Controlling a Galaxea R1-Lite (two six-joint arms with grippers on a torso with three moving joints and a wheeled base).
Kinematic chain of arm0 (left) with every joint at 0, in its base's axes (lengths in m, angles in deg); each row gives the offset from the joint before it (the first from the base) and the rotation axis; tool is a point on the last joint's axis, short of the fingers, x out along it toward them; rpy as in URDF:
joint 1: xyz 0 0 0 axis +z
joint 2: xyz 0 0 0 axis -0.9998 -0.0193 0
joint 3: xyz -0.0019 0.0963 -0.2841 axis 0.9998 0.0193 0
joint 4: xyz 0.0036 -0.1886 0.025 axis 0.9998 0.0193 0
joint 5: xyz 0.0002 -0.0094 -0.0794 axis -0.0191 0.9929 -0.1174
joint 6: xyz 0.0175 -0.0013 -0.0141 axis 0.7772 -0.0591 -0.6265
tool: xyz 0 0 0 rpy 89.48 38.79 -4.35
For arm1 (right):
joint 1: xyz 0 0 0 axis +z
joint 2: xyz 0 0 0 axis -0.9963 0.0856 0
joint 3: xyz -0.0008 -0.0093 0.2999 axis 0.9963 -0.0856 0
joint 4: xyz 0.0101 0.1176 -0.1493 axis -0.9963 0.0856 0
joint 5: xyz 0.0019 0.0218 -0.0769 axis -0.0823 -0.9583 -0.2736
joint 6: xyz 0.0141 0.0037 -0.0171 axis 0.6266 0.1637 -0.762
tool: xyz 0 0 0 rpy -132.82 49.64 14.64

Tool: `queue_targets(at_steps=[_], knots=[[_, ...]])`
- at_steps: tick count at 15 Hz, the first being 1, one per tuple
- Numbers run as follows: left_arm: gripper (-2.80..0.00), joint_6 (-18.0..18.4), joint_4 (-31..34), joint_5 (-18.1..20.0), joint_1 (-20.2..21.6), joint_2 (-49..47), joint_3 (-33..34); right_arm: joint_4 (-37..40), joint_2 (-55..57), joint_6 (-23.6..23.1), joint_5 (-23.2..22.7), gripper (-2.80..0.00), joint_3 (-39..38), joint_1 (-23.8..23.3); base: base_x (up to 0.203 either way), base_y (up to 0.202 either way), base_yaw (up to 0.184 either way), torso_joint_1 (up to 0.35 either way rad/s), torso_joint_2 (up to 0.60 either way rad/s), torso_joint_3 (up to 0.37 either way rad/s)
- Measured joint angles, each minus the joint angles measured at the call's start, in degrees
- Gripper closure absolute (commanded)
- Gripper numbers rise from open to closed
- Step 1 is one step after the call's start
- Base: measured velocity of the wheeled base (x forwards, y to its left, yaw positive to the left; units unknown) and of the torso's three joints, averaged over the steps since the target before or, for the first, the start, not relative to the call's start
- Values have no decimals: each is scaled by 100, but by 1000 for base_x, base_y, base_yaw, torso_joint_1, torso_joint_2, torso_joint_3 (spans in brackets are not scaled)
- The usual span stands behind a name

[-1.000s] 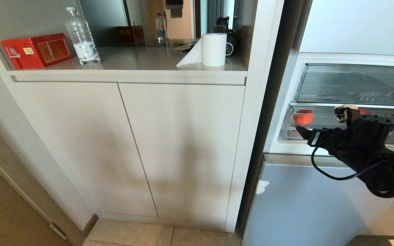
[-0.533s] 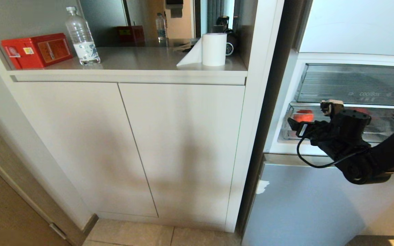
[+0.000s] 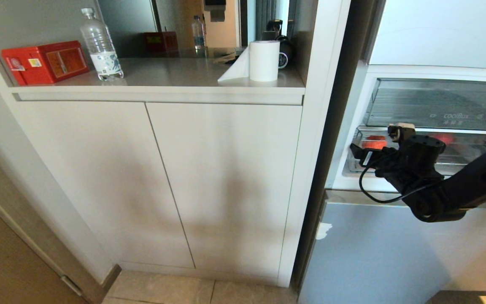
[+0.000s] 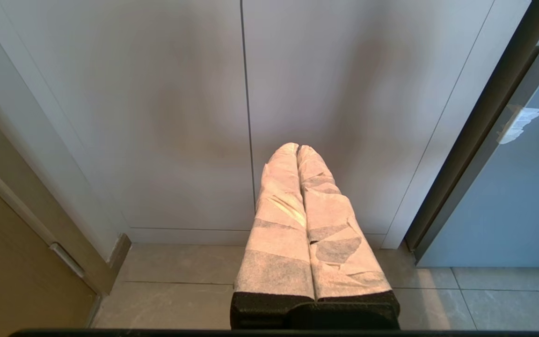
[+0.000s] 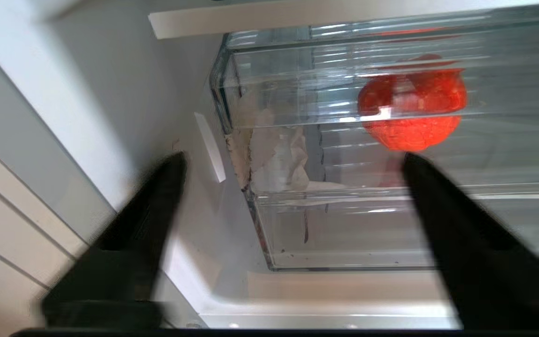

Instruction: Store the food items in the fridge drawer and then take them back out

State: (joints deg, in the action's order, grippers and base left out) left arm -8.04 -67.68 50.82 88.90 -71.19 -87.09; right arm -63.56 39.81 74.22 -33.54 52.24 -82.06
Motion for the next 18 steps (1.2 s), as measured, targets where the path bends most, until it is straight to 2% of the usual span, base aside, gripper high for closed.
queue_targets(at_steps=[5, 8, 11, 18], knots=[[0, 0, 0, 2, 0, 0, 0, 13, 118, 3, 16, 0, 208, 160, 0, 0, 0, 0, 0, 0], [0, 0, 0, 0, 0, 0, 0, 29, 281, -4, 317, 0, 510, 348, 0, 0, 0, 0, 0, 0], [0, 0, 0, 0, 0, 0, 0, -6, 329, 3, 383, 0, 527, 439, 0, 0, 0, 0, 0, 0], [0, -2, 0, 0, 0, 0, 0, 13, -583, 384, 320, 0, -878, 511, 0, 0, 0, 0, 0, 0]])
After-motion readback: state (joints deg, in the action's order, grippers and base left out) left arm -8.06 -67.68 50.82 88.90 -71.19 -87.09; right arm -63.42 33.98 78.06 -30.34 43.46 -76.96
